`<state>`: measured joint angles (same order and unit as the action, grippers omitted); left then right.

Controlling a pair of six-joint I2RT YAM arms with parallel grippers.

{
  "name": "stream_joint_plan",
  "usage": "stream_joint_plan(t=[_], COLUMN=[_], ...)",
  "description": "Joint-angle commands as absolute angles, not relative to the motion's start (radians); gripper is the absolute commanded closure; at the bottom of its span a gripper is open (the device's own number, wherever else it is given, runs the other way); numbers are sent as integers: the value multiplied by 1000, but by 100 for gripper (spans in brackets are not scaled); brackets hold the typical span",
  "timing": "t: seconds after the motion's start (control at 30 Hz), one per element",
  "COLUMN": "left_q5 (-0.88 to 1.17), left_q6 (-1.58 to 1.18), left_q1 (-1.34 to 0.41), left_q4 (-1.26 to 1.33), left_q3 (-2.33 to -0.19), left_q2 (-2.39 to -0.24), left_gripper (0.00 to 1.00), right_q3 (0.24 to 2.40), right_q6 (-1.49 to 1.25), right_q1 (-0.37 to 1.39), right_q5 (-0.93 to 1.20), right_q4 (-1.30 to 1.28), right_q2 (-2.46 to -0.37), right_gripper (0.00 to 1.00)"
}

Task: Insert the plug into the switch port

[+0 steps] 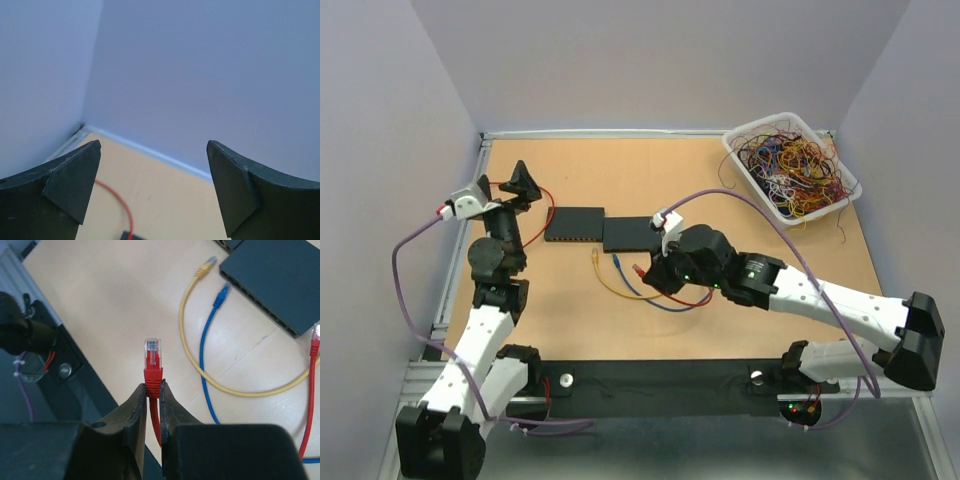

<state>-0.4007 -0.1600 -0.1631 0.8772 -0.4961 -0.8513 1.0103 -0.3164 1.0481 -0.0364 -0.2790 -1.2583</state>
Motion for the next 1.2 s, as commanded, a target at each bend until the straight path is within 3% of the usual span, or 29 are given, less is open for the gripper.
stream_joint_plan(t=[0.0,0.2,0.37,0.7,1.0,1.17], left_q5=[-94,439,739,841,876,873], left_q6=[-351,-517,-604,-730,-701,-680], left_q1=[-167,-169,-179,-218,-230,-232], left_q4=[724,686,681,632,606,601], left_q3=[-491,-509,-506,-454,-407,-391], left_q2=[-802,-753,-677,-520,-474,-480], left_gripper=[1,3,8,16,16,16], right_q3=[1005,980,956,996,1068,1065], right_q6=[-270,-262,-268,-264,-288,-305], right_q1=[1052,1052,1052,1052,1052,1052], right_q5=[126,241,296,388,679,712], right_q4=[-184,-172,-164,-143,-118,-117], right_q2=[-1143,-1045,-1012,-1025,-1017,-1003], right_gripper=[100,100,100,100,100,100])
